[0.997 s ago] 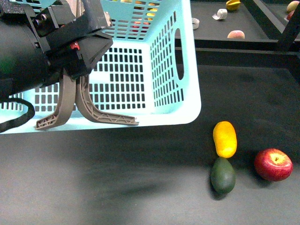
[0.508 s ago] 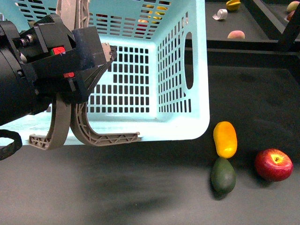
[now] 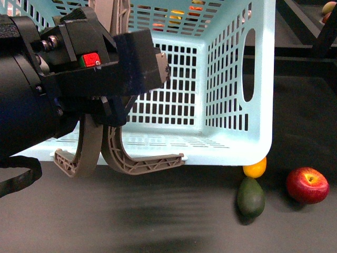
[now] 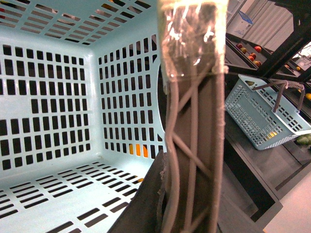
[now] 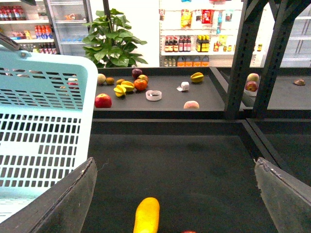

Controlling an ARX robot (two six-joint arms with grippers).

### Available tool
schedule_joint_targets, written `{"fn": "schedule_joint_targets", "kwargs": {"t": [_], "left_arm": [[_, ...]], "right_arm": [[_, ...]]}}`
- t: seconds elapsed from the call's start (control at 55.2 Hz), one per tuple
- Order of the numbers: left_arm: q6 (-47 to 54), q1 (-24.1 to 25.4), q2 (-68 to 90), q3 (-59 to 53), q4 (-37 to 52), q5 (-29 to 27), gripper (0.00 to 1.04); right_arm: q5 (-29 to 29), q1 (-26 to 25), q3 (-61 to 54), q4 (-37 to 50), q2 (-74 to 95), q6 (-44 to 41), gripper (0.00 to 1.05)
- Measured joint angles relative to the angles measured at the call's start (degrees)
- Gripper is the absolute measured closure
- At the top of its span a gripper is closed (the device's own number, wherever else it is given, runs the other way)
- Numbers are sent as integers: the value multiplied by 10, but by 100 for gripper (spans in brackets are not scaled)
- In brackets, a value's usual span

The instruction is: Pick mango with right arm and hold basket with left

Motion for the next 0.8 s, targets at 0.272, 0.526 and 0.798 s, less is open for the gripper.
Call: {"fn": "schedule_joint_targets", "kwargs": {"t": [0.272, 0.526, 0.798], "left_arm": [[0, -3, 4, -1, 4, -9, 96], [0, -4, 5, -1, 4, -9, 96], [0, -4, 5, -1, 4, -9, 96]], "right_arm": [[0, 0, 0, 0, 0, 0, 8], [0, 0, 0, 0, 0, 0, 8], [0, 0, 0, 0, 0, 0, 8]]}}
